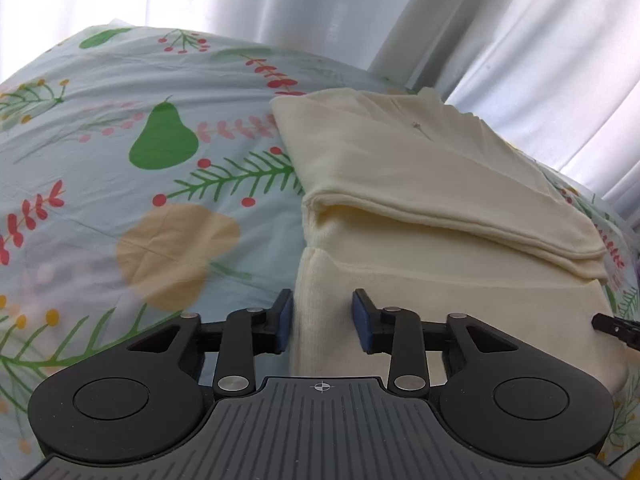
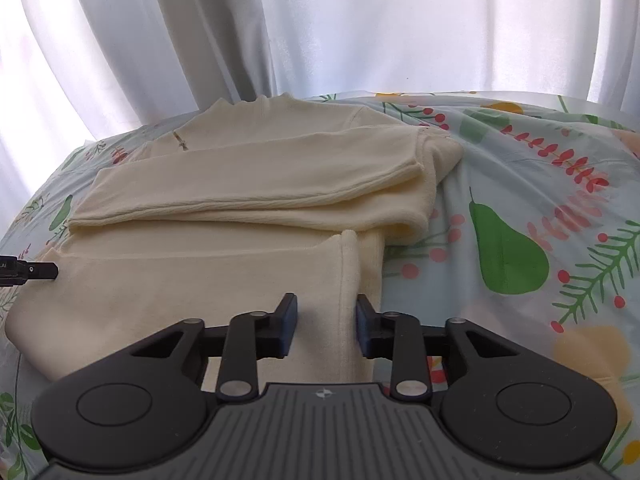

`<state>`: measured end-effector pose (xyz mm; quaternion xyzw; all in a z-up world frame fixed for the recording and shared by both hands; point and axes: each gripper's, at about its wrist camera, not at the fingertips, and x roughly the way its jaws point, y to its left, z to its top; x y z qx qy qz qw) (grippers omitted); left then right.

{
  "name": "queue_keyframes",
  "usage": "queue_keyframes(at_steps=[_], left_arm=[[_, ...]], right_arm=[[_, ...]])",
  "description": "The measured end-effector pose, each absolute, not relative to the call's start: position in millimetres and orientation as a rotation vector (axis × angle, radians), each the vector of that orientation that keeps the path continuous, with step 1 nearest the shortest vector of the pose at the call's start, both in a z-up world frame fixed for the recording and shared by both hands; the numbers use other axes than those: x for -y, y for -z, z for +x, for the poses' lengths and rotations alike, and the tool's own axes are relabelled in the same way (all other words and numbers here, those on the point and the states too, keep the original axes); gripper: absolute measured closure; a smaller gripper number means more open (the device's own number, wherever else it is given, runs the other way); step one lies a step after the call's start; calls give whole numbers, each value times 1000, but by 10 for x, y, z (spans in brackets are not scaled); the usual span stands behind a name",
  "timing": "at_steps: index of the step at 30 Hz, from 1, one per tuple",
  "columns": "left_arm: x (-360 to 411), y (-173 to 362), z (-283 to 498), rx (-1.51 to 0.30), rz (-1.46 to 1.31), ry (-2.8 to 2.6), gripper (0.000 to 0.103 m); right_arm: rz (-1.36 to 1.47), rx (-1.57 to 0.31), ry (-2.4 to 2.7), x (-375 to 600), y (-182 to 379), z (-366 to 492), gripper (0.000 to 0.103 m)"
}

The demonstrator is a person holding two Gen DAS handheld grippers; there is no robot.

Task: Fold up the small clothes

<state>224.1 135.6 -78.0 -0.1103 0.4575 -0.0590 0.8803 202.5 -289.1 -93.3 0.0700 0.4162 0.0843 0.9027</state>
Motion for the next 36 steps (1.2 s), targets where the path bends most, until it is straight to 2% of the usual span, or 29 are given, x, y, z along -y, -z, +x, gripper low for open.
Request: queue_keyframes(at_steps=[1, 2, 5, 10, 17, 21, 25, 28, 31, 32, 36], left_arm=[[-1344, 768, 2238, -950, -220, 117, 83], [-1333, 756, 2236, -949, -205, 106, 89], [-1311, 689, 2232, -952, -174, 85, 92], [-1257, 382, 2220, -922, -136, 87, 93], [-1139, -74, 2533, -733, -87, 115, 93], [-1048, 0, 2993, -716, -97, 102, 94], [-959, 315, 3392, -792, -121, 94, 93], [-942, 547, 3483, -879, -152, 156, 91], [-943, 604, 3368, -867, -130, 198, 73], [-945, 607, 3328, -863, -119, 212, 71], [-879, 662, 3282, -881, -55, 234, 72]], right_arm=[[138, -865, -182, 2877, 933, 2041, 94], [127, -861, -187, 2862, 923, 2038, 95], [73, -845, -190, 2798, 882, 2014, 96], [108, -799, -197, 2820, 662, 1960, 96], [162, -675, -185, 2923, 305, 2221, 96], [164, -684, -122, 2974, 380, 2613, 96], [191, -764, -84, 3041, 617, 2994, 96], [221, -844, -80, 3089, 804, 3156, 95], [231, -865, -103, 3109, 843, 3127, 91], [216, -868, -120, 3093, 831, 3090, 87], [133, -871, -148, 2997, 819, 3015, 87]])
